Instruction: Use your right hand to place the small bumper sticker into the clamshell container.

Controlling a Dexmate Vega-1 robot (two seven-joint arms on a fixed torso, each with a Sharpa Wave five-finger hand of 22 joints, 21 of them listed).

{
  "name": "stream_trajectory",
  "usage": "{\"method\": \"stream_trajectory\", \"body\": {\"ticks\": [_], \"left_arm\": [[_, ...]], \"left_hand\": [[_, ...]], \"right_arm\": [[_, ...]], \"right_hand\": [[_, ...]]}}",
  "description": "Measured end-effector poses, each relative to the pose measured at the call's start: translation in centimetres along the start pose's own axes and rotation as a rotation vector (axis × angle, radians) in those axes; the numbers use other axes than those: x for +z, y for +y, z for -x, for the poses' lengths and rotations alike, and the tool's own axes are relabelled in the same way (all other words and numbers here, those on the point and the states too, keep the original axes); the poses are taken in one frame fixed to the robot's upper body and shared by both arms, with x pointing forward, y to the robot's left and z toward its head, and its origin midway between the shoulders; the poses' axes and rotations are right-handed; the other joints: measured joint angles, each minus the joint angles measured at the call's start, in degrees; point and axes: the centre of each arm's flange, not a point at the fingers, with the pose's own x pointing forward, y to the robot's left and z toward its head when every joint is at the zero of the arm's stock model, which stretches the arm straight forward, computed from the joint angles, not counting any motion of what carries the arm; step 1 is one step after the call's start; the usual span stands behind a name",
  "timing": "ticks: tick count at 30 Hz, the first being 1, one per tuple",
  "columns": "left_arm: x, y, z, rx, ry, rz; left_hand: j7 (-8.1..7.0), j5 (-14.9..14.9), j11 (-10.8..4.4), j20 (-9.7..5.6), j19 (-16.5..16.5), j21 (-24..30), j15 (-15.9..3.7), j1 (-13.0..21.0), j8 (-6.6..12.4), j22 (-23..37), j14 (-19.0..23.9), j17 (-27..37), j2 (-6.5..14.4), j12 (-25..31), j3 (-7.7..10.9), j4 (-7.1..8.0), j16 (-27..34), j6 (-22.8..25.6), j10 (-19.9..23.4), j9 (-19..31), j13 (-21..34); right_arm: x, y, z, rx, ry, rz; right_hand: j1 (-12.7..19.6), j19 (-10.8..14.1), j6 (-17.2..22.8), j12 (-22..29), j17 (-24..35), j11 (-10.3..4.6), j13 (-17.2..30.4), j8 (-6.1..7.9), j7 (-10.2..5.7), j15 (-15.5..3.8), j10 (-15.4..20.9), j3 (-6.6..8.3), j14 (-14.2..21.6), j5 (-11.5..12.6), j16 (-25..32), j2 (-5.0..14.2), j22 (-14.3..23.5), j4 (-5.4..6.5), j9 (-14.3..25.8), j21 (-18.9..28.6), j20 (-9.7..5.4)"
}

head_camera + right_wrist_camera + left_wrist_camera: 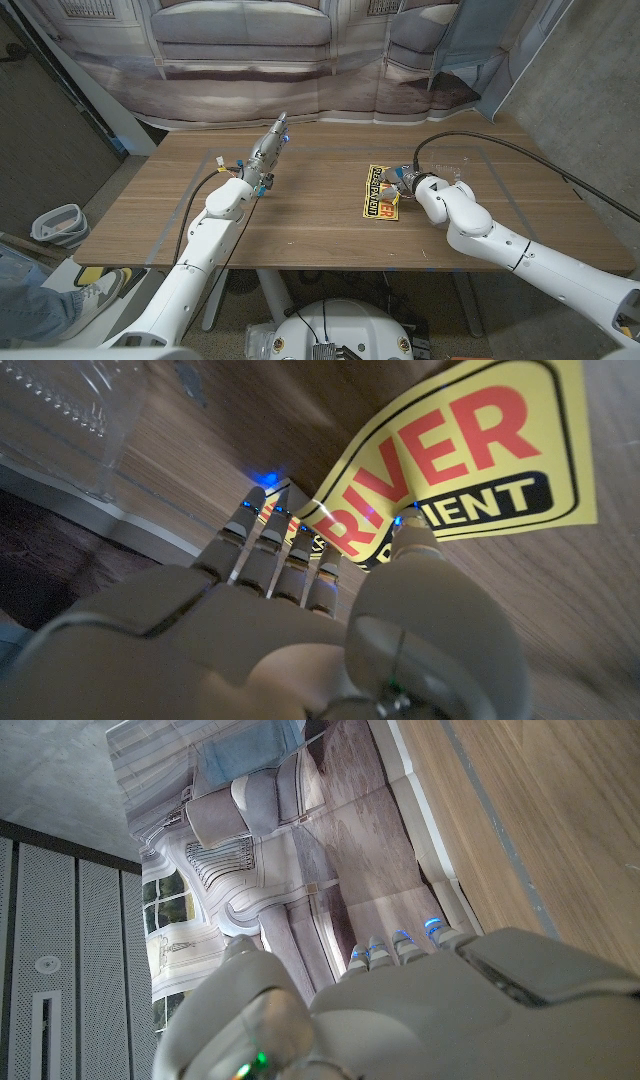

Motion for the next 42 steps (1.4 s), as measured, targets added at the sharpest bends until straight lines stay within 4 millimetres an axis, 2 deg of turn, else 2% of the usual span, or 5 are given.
{"method": "stream_trajectory", "body": {"ticks": [6,9,15,21,42], "left_arm": [[0.0,-0.1,0.0,-0.001,0.002,-0.002],[0.1,-0.1,-0.1,-0.001,0.002,-0.003],[0.2,-0.2,-0.1,-0.001,0.0,-0.005],[0.2,-0.2,-0.1,-0.002,0.0,-0.006],[0.4,-0.5,-0.3,-0.006,-0.002,-0.009]], "left_hand": [[0.0,0.0,0.0,0.0,0.0,0.0,0.0,0.0,0.0,0.0,0.0,0.0,0.0,0.0,0.0,0.0,0.0,0.0,0.0,0.0,0.0],[0.0,0.0,0.0,0.0,0.0,0.0,0.0,0.0,0.0,0.0,0.0,0.0,0.0,0.0,0.0,0.0,0.0,0.0,0.0,0.0,0.0],[0.0,0.0,0.0,0.0,0.0,0.0,0.0,0.0,0.0,0.0,0.0,0.0,0.0,0.0,-0.25,0.25,0.0,0.0,0.0,-0.01,0.0],[0.0,0.0,0.0,0.0,0.0,0.0,0.0,0.0,0.0,0.0,0.0,0.0,0.0,0.0,-0.45,0.04,0.0,0.0,0.0,-0.01,0.0],[0.0,-0.46,0.0,0.0,0.0,0.0,0.0,0.0,0.0,0.0,0.0,0.0,0.0,0.0,-0.49,0.0,0.0,0.0,0.0,-0.01,0.0]], "right_arm": [[-0.1,-0.1,0.2,-0.039,-0.009,-0.009],[-0.1,-0.1,0.3,-0.06,-0.014,-0.013],[-0.3,-0.1,0.6,-0.095,-0.023,-0.022],[-0.3,-0.2,0.8,-0.121,-0.029,-0.027],[-0.6,-0.8,1.7,-0.2,-0.034,-0.043]], "right_hand": [[1.04,1.97,3.78,0.48,-0.03,-1.61,0.0,0.78,-0.72,-0.35,3.27,0.8,2.77,-0.43,0.29,1.04,0.0,-0.32,-0.01,0.22,-0.76],[1.27,2.93,5.56,0.91,-0.24,-4.03,0.01,1.17,-1.27,-0.49,6.48,1.17,4.16,-0.88,0.29,1.27,0.11,-0.22,-0.01,0.89,-1.09],[1.77,3.84,7.93,1.34,-0.24,-5.21,-0.01,1.61,-1.6,-0.59,8.67,1.61,6.11,-1.54,0.51,1.77,0.26,-0.23,0.0,1.3,-1.82],[1.89,4.54,8.86,1.58,-0.23,-5.84,-0.17,1.61,-1.76,-0.81,9.3,1.87,6.48,-1.93,0.5,1.89,0.26,-0.45,0.0,1.33,-1.91],[2.42,5.15,9.99,1.78,-0.23,-5.64,-0.15,1.6,-2.06,-1.03,10.32,2.52,7.7,-2.38,0.47,2.41,0.26,-0.46,-0.01,1.68,-2.52]]}}
